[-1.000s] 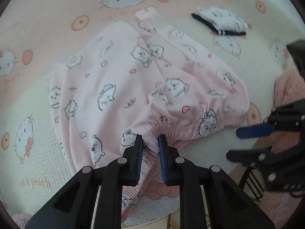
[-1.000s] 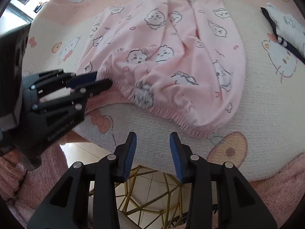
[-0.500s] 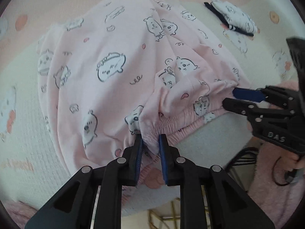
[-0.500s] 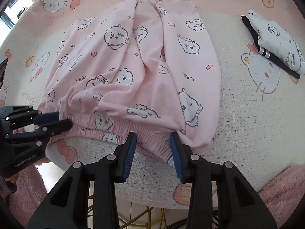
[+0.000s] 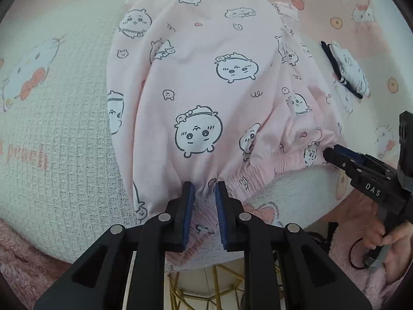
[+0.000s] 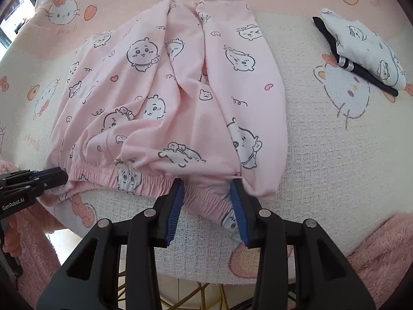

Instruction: Fold clothes

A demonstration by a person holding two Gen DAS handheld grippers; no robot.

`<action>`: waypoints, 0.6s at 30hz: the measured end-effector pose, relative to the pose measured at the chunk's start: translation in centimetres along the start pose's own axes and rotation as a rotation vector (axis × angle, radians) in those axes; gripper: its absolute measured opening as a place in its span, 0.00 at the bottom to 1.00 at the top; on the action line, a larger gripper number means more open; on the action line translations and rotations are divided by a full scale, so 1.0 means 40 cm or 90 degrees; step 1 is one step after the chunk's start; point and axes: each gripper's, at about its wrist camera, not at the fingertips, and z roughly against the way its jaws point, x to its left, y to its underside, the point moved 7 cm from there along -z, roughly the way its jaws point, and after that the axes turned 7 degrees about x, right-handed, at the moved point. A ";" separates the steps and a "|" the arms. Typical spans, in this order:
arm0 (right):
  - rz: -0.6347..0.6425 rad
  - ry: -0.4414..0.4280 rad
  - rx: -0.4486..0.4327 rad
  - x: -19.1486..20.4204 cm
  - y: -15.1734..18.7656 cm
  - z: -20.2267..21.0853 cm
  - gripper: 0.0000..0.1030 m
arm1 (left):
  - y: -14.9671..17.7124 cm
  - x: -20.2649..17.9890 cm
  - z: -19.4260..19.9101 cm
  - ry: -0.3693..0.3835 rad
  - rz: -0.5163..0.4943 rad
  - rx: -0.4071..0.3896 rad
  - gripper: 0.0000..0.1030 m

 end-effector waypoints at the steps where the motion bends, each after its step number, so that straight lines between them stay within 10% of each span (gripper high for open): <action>1: -0.024 -0.018 -0.005 -0.013 0.001 0.011 0.37 | 0.002 0.003 0.013 -0.016 0.010 -0.016 0.19; 11: -0.222 -0.141 0.027 -0.181 0.089 0.055 0.41 | 0.096 0.065 0.084 0.027 0.141 -0.019 0.19; 18: -0.148 -0.078 0.043 -0.130 0.095 0.026 0.57 | 0.129 0.119 0.066 0.119 0.237 0.005 0.22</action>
